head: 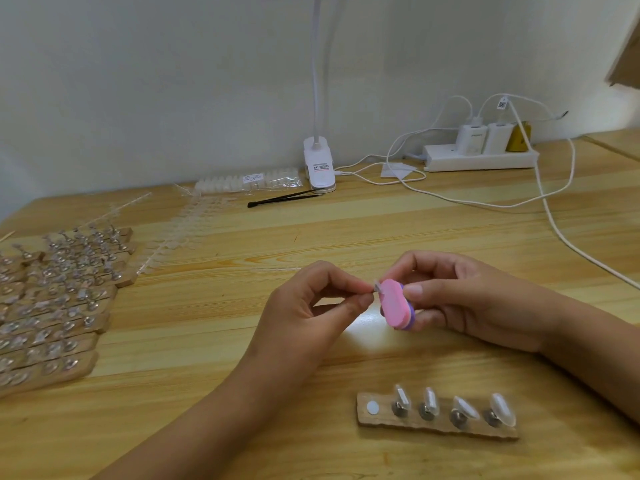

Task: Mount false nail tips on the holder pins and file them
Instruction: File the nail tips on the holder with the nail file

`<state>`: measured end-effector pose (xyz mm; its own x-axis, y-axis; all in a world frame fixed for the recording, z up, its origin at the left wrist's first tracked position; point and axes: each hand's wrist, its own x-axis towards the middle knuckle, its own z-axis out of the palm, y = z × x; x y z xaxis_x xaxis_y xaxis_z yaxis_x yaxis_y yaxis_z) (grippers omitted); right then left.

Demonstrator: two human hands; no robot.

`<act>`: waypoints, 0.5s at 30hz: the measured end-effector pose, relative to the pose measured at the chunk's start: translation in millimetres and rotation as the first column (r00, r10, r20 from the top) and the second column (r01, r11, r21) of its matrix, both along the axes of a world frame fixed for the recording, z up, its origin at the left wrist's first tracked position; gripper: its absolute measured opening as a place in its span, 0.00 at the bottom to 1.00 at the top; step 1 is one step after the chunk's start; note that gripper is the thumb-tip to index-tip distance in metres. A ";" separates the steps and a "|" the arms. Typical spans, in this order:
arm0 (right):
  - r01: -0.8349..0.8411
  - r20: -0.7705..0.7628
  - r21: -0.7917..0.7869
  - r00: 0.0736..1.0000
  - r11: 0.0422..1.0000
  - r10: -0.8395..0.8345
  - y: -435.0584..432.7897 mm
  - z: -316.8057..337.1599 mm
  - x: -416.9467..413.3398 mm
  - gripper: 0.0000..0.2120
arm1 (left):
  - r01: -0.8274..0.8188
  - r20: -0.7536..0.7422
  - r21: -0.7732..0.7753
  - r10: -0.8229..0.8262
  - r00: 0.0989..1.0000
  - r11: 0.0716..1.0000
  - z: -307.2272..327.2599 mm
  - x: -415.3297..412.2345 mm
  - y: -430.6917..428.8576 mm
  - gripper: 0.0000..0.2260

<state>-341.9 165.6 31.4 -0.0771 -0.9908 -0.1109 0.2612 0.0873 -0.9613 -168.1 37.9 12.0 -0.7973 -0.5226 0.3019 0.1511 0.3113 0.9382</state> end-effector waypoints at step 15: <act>0.130 0.021 -0.016 0.991 0.991 -0.130 -3.1 -1.8 0.5 0.08 | -0.014 0.003 0.036 0.014 1.000 0.999 -0.7 0.3 -0.5 0.08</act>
